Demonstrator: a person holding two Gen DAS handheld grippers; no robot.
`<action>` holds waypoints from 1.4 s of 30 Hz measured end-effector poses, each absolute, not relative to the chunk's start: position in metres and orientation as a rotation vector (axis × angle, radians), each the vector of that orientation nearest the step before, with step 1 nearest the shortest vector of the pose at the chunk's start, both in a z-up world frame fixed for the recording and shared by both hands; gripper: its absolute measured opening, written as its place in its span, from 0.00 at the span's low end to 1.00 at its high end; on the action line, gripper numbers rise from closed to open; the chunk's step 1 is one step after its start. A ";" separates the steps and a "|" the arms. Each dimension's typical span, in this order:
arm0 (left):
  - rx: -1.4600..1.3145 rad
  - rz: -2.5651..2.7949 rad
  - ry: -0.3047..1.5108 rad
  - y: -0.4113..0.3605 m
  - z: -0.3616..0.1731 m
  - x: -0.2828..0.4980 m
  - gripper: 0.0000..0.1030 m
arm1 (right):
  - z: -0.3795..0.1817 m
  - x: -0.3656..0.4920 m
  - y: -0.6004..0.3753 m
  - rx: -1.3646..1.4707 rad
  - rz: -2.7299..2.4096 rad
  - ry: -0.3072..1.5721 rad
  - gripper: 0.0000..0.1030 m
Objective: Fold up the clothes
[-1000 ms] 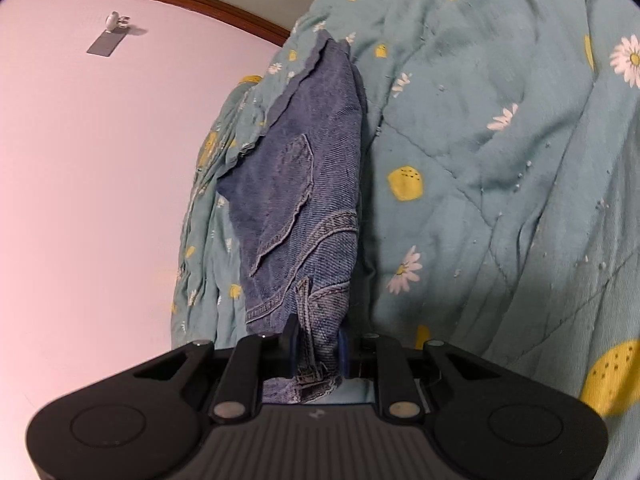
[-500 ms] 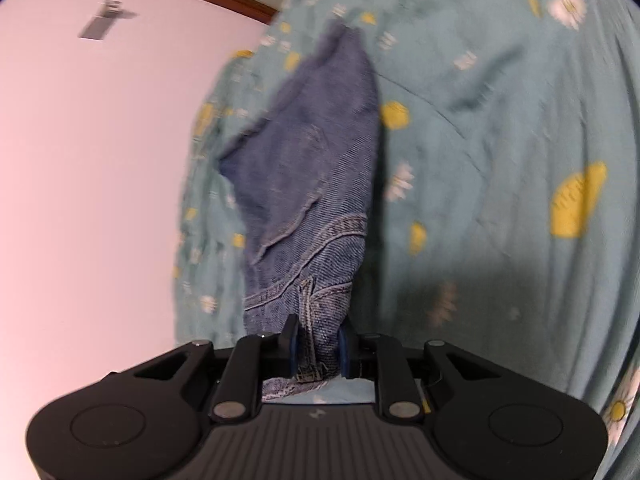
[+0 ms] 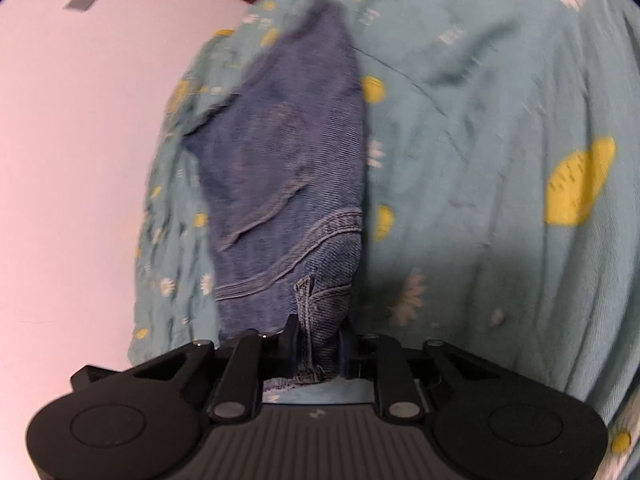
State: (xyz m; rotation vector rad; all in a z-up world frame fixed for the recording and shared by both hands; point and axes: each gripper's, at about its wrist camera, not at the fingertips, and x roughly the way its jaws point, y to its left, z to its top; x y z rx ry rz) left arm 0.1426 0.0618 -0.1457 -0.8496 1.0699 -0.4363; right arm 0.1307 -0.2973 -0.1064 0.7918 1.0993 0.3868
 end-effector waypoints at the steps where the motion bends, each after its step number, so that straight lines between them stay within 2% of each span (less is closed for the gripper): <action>1: -0.856 -0.440 1.072 0.065 -0.141 0.139 0.16 | -0.099 0.124 -0.296 0.798 0.404 1.086 0.15; 7: -0.770 -0.459 1.175 0.071 -0.110 0.091 0.16 | -0.078 0.068 -0.287 0.707 0.496 1.109 0.15; 11: -0.808 -0.476 1.197 0.080 -0.090 0.069 0.16 | -0.061 0.040 -0.286 0.705 0.546 1.067 0.16; 16: -0.972 -0.449 1.264 0.081 -0.082 0.124 0.16 | -0.051 0.076 -0.296 0.816 0.501 1.021 0.16; 22: -1.165 -0.444 1.290 0.085 -0.075 0.199 0.19 | -0.062 0.154 -0.323 1.085 0.437 0.965 0.17; 25: -1.122 -0.444 1.290 0.077 -0.080 0.246 0.24 | -0.084 0.195 -0.332 1.157 0.381 0.945 0.25; 26: -1.130 -0.455 1.290 0.076 -0.087 0.257 0.26 | -0.092 0.207 -0.335 1.180 0.360 0.937 0.40; 27: -1.139 -0.466 1.291 0.076 -0.094 0.268 0.33 | -0.097 0.212 -0.339 1.190 0.336 0.919 0.56; 29: -1.157 -0.488 1.292 0.075 -0.108 0.290 0.45 | -0.109 0.223 -0.346 1.209 0.287 0.884 0.64; 32: -1.147 -0.500 1.243 0.080 -0.116 0.313 0.66 | -0.118 0.229 -0.360 1.199 0.253 0.856 0.64; 33: -1.122 -0.485 1.207 0.085 -0.112 0.316 0.76 | -0.117 0.228 -0.361 1.172 0.250 0.850 0.64; 34: -1.120 -0.479 1.194 0.087 -0.110 0.316 0.79 | -0.107 0.224 -0.358 1.088 0.252 0.830 0.64; 40: -1.038 -0.504 1.127 0.093 -0.089 0.308 0.79 | -0.063 0.222 -0.296 0.699 0.397 0.844 0.62; 42: -0.903 -0.530 1.119 0.086 -0.078 0.289 0.76 | -0.066 0.225 -0.278 0.641 0.415 0.882 0.56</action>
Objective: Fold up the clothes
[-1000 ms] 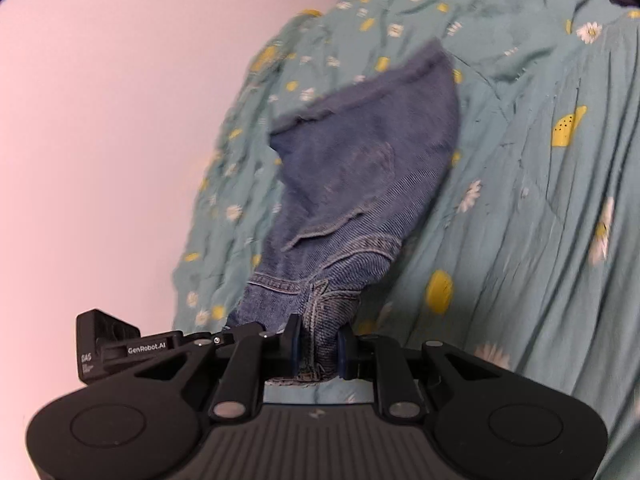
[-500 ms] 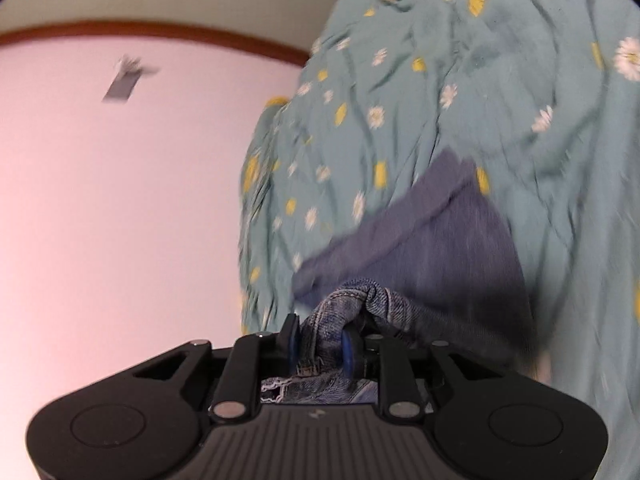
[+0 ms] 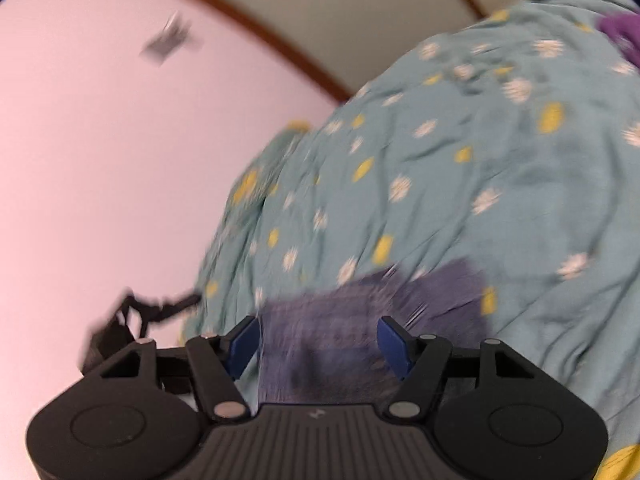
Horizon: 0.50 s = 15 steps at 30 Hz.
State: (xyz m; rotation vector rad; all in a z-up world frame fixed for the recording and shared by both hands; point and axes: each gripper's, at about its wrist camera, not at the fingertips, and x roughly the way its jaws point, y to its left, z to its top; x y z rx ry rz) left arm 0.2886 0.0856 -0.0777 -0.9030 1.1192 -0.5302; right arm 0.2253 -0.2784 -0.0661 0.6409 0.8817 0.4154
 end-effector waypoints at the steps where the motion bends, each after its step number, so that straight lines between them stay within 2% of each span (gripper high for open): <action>1: -0.819 -0.536 1.116 0.080 -0.073 0.276 0.75 | -0.073 0.228 -0.268 0.609 0.398 0.927 0.55; 4: -0.587 -0.503 1.064 0.063 -0.070 0.240 0.73 | -0.087 0.233 -0.250 0.547 0.345 0.972 0.53; 7: -0.616 -0.557 1.081 0.060 -0.102 0.229 0.66 | -0.104 0.239 -0.239 0.461 0.287 0.971 0.46; 9: -0.614 -0.564 1.099 0.060 -0.117 0.230 0.64 | -0.117 0.244 -0.238 0.463 0.262 0.981 0.38; 13: -0.631 -0.595 1.115 0.074 -0.132 0.227 0.61 | -0.118 0.239 -0.252 0.562 0.274 0.981 0.39; 15: -0.635 -0.652 1.077 0.084 -0.122 0.221 0.62 | -0.111 0.234 -0.264 0.610 0.297 0.997 0.40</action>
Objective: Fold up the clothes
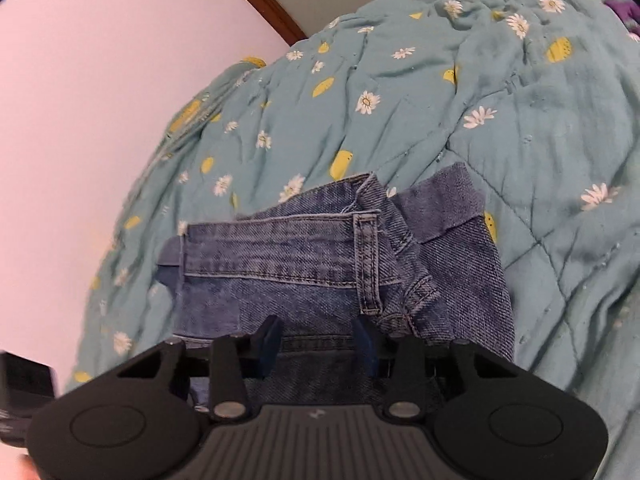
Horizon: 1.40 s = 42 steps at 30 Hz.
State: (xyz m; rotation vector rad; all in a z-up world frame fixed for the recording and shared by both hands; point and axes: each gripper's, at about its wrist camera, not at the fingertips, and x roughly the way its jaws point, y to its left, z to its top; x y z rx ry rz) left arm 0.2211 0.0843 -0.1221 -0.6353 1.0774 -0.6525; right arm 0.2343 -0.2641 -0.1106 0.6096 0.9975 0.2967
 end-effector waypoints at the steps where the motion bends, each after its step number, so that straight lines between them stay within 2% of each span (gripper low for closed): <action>1: -0.586 -0.677 1.049 0.088 -0.114 0.216 0.63 | -0.107 0.227 -0.270 0.621 0.315 0.994 0.40; 4: -0.450 -0.715 0.987 0.094 -0.096 0.203 0.64 | -0.091 0.204 -0.280 0.577 0.344 0.978 0.40; 7: -0.182 -0.707 0.917 0.086 -0.081 0.186 0.64 | -0.078 0.194 -0.279 0.522 0.319 0.958 0.40; 11: 0.229 -0.708 0.822 0.057 -0.084 0.167 0.64 | -0.074 0.191 -0.281 0.562 0.323 0.951 0.40; 14: 0.397 -0.822 0.696 0.054 -0.091 0.154 0.64 | -0.079 0.192 -0.278 0.552 0.321 0.973 0.40; 19: 0.404 -0.812 0.642 0.054 -0.090 0.157 0.63 | -0.085 0.190 -0.285 0.534 0.290 0.998 0.40; 20: 0.399 -0.809 0.636 0.054 -0.091 0.160 0.60 | -0.086 0.190 -0.288 0.527 0.278 0.996 0.40; 22: 0.396 -0.816 0.654 0.053 -0.092 0.163 0.37 | -0.087 0.188 -0.293 0.480 0.242 0.990 0.40; 23: 0.402 -0.831 0.667 0.052 -0.091 0.163 0.36 | -0.086 0.187 -0.297 0.448 0.221 0.986 0.40; 25: 0.447 -0.841 0.668 0.047 -0.093 0.161 0.35 | -0.084 0.183 -0.307 0.435 0.211 0.981 0.40; 28: 0.540 -0.875 0.664 0.032 -0.104 0.159 0.35 | -0.083 0.176 -0.317 0.363 0.265 0.984 0.34; 33: 0.655 -0.903 0.573 0.023 -0.108 0.149 0.35 | -0.084 0.164 -0.295 0.057 0.404 0.920 0.31; 38: 0.697 -0.934 0.573 0.019 -0.115 0.151 0.33 | -0.100 0.153 -0.269 -0.233 0.464 0.882 0.31; 40: 0.685 -0.940 0.577 0.020 -0.117 0.154 0.24 | -0.107 0.152 -0.267 -0.253 0.523 0.891 0.34; 42: 0.659 -0.942 0.586 0.021 -0.117 0.159 0.23 | -0.111 0.153 -0.266 -0.268 0.552 0.888 0.41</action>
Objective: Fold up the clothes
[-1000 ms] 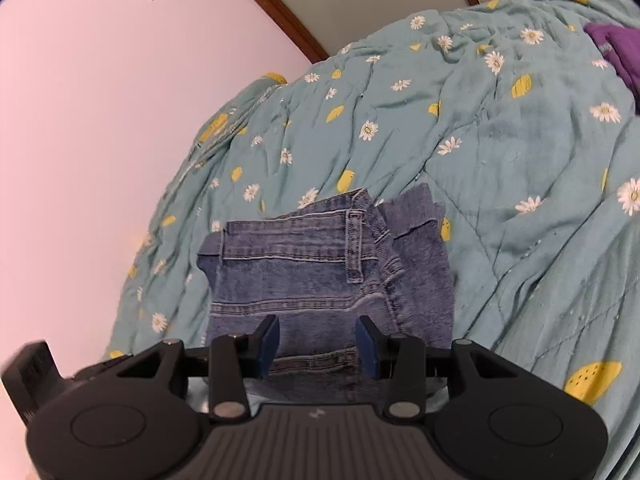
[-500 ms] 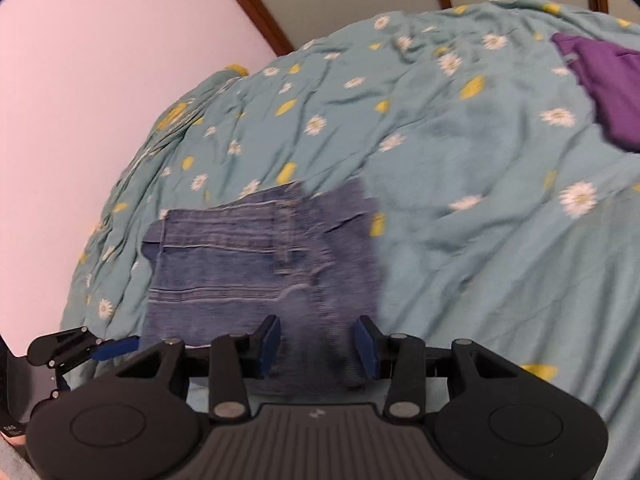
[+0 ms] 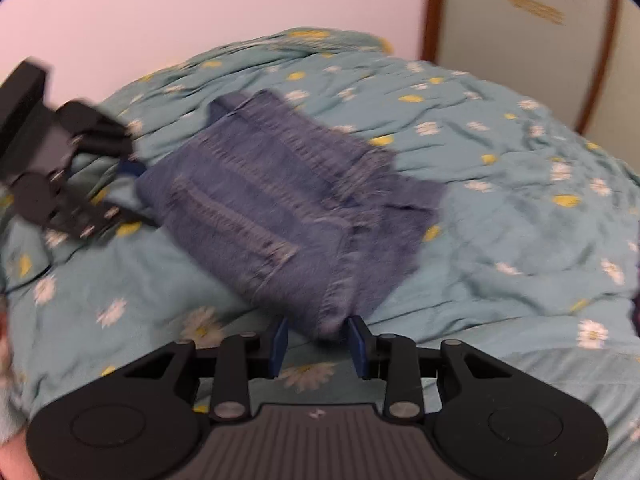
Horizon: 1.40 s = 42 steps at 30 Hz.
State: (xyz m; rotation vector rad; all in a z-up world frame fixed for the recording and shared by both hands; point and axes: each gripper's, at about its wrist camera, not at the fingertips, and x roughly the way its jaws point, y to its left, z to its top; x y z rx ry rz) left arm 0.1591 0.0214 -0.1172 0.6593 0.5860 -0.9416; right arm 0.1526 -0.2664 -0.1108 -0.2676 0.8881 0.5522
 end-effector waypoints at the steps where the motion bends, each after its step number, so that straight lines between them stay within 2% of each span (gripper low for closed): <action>1: 0.653 -0.942 0.590 0.022 -0.117 0.160 0.23 | -0.112 0.154 -0.266 -0.268 0.550 0.890 0.41; 7: 0.652 -0.915 0.611 0.016 -0.115 0.158 0.23 | -0.119 0.156 -0.244 -0.381 0.516 0.851 0.38; 9: 0.651 -0.911 0.597 0.015 -0.114 0.155 0.22 | -0.119 0.156 -0.240 -0.408 0.514 0.846 0.32; 12: 0.650 -0.906 0.571 0.017 -0.116 0.149 0.17 | -0.117 0.156 -0.241 -0.417 0.525 0.837 0.24; 17: 0.723 -0.970 0.532 0.027 -0.104 0.145 0.13 | -0.099 0.149 -0.249 -0.420 0.561 0.783 0.14; 20: 0.711 -1.018 0.547 0.034 -0.097 0.153 0.12 | -0.090 0.152 -0.263 -0.343 0.600 0.769 0.13; 25: 0.765 -1.088 0.595 0.031 -0.120 0.160 0.12 | -0.122 0.159 -0.262 -0.389 0.620 0.861 0.12; 29: 0.691 -1.080 0.611 0.039 -0.122 0.166 0.12 | -0.114 0.161 -0.274 -0.298 0.620 0.852 0.12; 34: 0.737 -1.053 0.615 0.041 -0.112 0.157 0.12 | -0.108 0.161 -0.279 -0.250 0.609 0.871 0.14; 36: 0.718 -1.047 0.645 0.051 -0.101 0.155 0.12 | -0.087 0.160 -0.295 -0.181 0.587 0.840 0.14; 39: 0.690 -1.046 0.653 0.068 -0.085 0.147 0.17 | -0.056 0.151 -0.312 -0.062 0.543 0.692 0.15; 42: 0.564 -1.018 0.626 0.075 -0.064 0.146 0.21 | -0.044 0.157 -0.306 0.044 0.545 0.636 0.14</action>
